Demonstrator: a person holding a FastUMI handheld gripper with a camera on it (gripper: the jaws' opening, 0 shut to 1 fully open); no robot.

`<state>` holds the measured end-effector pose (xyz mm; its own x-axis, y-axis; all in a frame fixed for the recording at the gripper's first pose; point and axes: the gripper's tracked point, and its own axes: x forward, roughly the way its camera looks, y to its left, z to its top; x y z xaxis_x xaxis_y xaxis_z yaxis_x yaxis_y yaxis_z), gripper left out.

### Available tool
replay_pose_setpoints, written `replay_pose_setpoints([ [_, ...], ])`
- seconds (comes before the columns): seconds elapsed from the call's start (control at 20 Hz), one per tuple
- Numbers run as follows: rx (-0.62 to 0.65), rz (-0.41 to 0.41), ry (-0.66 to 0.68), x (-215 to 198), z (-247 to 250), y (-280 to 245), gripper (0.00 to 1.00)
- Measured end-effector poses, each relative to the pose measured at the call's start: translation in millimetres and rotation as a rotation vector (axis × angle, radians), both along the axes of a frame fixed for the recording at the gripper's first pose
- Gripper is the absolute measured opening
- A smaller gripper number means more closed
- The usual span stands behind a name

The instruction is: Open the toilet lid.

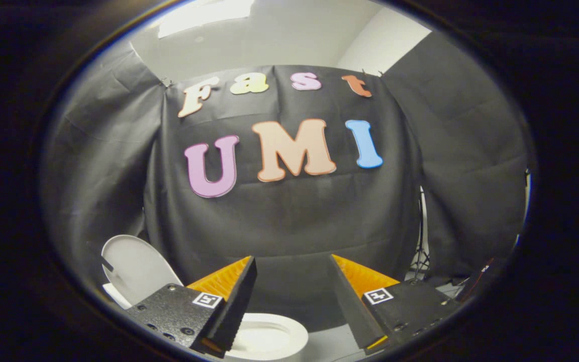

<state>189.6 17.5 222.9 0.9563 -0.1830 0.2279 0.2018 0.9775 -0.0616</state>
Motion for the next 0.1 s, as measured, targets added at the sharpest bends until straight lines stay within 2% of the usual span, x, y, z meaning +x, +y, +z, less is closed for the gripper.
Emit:
replay_pose_setpoints([
  [0.1,0.016,-0.008,0.018,3.9,-5.7,-19.5,0.87],
])
